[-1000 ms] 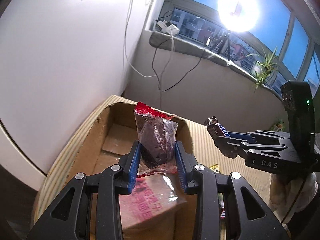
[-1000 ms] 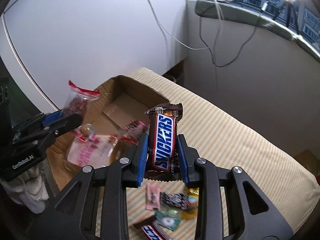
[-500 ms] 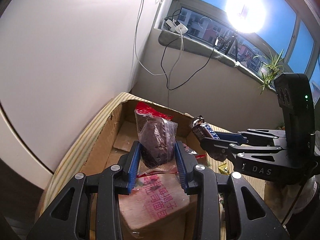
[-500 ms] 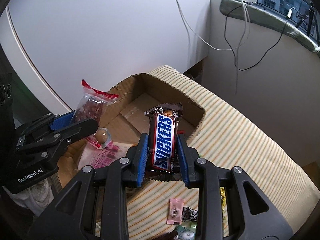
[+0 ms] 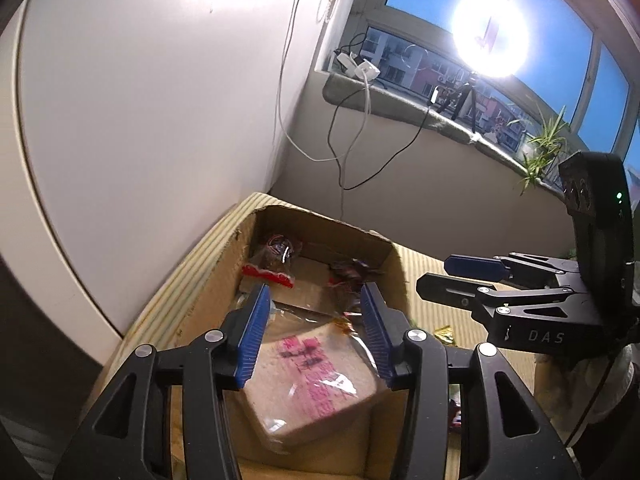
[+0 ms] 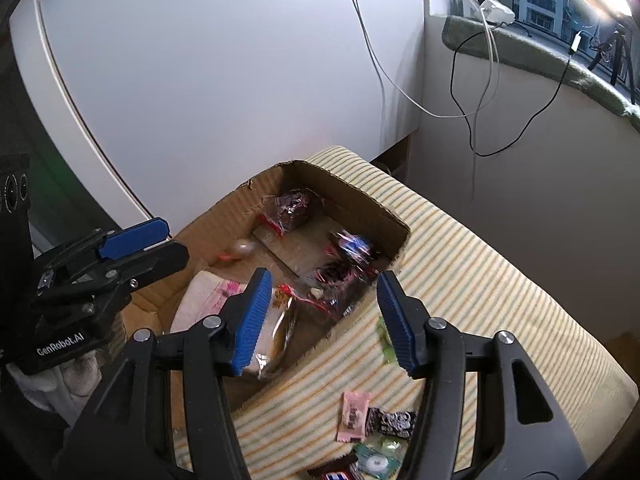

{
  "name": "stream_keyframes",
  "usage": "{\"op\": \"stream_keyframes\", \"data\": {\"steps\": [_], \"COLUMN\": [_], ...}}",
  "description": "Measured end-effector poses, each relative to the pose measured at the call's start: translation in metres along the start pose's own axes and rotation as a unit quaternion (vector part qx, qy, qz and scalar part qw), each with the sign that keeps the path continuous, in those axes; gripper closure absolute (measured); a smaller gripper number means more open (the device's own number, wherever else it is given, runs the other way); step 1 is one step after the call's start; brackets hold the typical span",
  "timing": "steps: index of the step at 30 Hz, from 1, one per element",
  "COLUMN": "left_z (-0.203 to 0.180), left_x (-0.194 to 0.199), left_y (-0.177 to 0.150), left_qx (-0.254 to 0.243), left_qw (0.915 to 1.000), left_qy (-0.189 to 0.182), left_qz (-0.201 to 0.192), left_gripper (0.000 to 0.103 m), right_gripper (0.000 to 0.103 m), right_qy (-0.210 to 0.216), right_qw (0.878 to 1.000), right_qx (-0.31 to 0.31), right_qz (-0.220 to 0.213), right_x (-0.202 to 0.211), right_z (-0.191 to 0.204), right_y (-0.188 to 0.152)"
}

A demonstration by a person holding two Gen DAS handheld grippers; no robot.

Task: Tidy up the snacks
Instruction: 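Carry the bag and Snickers bar into the box with both tools and release, then grasp the Chinese-label chocolate bar with the left tool while the right tool reaches toward the candies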

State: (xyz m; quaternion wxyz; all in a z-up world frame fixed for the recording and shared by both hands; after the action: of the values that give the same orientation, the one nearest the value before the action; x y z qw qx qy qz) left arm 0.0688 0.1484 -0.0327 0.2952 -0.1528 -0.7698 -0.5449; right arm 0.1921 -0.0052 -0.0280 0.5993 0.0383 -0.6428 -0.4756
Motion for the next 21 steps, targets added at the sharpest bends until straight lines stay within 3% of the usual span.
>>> {"op": "stream_keyframes", "data": {"steps": [14, 21], "left_z": [-0.058, -0.104], "left_x": [0.027, 0.024], "left_y": [-0.038, -0.069], "left_qx": [-0.033, -0.065], "left_qw": [0.9980, 0.9917], "left_qy": [-0.054, -0.100], "left_qz": [0.008, 0.048], "left_gripper": [0.057, 0.057], "right_gripper": [0.046, 0.046], "right_qy": [-0.051, -0.049], "right_qw": [0.998, 0.996], "right_qx": [-0.015, -0.055], "right_qz": [0.017, 0.042], "right_x": [0.043, 0.036], "right_z": [-0.055, -0.090], "right_y": [-0.064, -0.087]}}
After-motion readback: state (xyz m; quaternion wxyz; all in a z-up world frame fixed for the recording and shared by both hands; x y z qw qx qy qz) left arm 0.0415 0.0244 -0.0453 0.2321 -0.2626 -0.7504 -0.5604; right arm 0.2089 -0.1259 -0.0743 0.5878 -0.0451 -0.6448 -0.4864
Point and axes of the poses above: each gripper's, at about its wrist camera, not at the fingertips, and x roughly against the way its jaws point, z to its left, y to its top, the point moved 1 cm from there along -x, roughly the way its jaws point, and after that the axes turned 4 degrees about y, right-handed, at the moved point
